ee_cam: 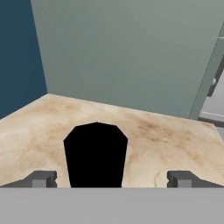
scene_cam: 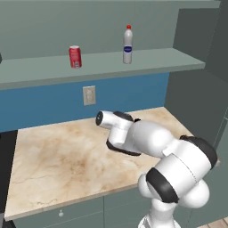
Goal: Sort all alcoholic drinks to one cabinet, and non-alcoholic drinks to the other.
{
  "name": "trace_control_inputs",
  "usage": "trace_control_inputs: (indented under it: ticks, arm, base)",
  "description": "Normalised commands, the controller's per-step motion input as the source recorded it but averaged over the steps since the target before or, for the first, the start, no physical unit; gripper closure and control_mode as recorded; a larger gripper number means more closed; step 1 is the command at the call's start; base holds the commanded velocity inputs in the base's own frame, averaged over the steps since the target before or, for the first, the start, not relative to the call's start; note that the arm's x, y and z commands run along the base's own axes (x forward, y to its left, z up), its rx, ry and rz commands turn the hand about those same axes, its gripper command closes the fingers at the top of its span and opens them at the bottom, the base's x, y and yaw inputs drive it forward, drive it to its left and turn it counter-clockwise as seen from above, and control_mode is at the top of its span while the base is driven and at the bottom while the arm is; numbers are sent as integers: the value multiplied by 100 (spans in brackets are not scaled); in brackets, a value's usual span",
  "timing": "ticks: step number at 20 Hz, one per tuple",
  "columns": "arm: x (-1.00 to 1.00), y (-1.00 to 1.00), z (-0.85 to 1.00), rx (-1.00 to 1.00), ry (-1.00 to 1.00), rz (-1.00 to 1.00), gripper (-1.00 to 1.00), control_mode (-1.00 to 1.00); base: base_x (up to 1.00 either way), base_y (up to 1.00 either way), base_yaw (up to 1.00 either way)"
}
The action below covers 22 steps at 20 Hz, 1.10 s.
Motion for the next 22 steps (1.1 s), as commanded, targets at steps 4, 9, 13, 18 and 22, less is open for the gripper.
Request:
trace_control_inputs:
  ticks: [4, 9, 13, 18, 22]
  arm:
    - [18, 0, -5, 0, 0, -1, -100, -100]
    - [13, 0, -6, 0, 0, -2, -100, -100]
    - [2, -1, -1, -3, -3, -5, -100, -100]
    - [2, -6, -2, -9, -5, -6, -100, -100]
    - [3, -13, -5, -10, -4, -3, 100, -100]
  base:
    - [0, 0, 0]
    - [0, 0, 0]
    - [0, 0, 0]
    - [0, 0, 0]
    - [0, 0, 0]
